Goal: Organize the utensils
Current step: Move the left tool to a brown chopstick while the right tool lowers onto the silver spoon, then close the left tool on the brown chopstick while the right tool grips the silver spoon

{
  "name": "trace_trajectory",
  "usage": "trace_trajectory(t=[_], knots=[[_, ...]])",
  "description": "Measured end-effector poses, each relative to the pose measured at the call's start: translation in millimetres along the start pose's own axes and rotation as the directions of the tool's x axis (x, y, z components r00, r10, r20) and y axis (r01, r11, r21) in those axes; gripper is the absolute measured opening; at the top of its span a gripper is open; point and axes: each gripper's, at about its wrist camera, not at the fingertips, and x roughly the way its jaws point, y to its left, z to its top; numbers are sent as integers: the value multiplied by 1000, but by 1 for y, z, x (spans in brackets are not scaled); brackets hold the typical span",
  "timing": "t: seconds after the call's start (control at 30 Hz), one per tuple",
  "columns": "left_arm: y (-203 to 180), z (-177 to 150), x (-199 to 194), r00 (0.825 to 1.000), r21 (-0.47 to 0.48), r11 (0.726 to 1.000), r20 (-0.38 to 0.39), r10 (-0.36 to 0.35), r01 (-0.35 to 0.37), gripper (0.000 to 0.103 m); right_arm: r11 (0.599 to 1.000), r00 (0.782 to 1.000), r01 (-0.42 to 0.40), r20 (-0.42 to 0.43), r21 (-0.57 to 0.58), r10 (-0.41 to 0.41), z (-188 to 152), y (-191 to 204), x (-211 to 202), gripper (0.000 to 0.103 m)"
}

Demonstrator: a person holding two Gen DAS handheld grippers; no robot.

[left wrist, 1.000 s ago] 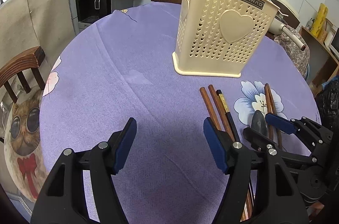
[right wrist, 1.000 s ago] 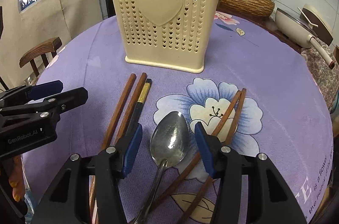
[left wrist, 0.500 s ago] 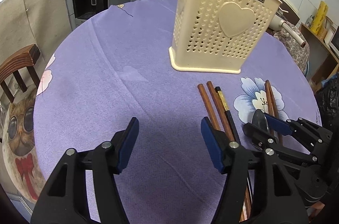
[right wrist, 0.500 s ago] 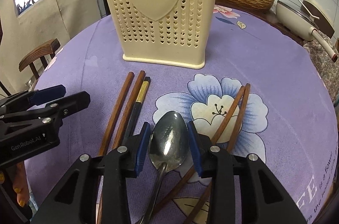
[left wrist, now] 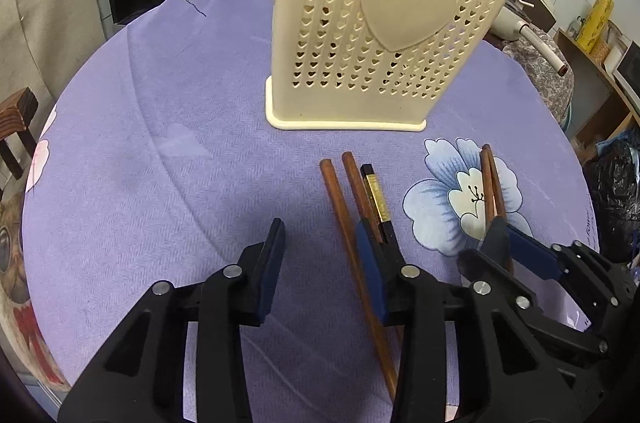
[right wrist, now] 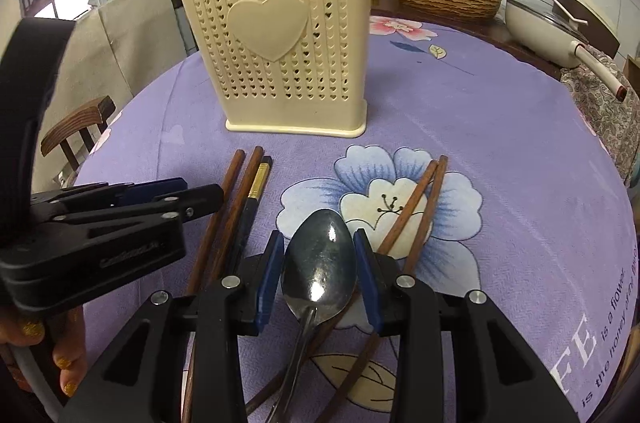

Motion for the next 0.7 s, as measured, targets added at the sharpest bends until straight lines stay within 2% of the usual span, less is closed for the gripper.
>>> trace_trajectory(t=[0.13,0.23,0.37,0.53,0.63,0.7], knots=[[-6,5,4,1000,4,1000,-2,18,-18,30,1000,1000,1,26,11,-2,0,-4,-9,35],[-15,4,7,996,42,996,20,84,-85,24,1000,999,7,43,15,-8,0,-7,-13,35],[-25,2,8,990,77,987,44,137,-140,22,1000,999,4,49,26,-5,0,-10,-15,35],[-28,8,12,990,72,988,30,134,-136,21,999,999,-1,50,44,-1,0,-16,-15,35],[-29,9,14,990,70,988,30,135,-137,12,999,999,-1,54,43,-1,0,-14,-16,35],[-31,9,15,991,65,989,28,129,-131,10,999,998,-5,55,46,2,0,-15,-17,35]])
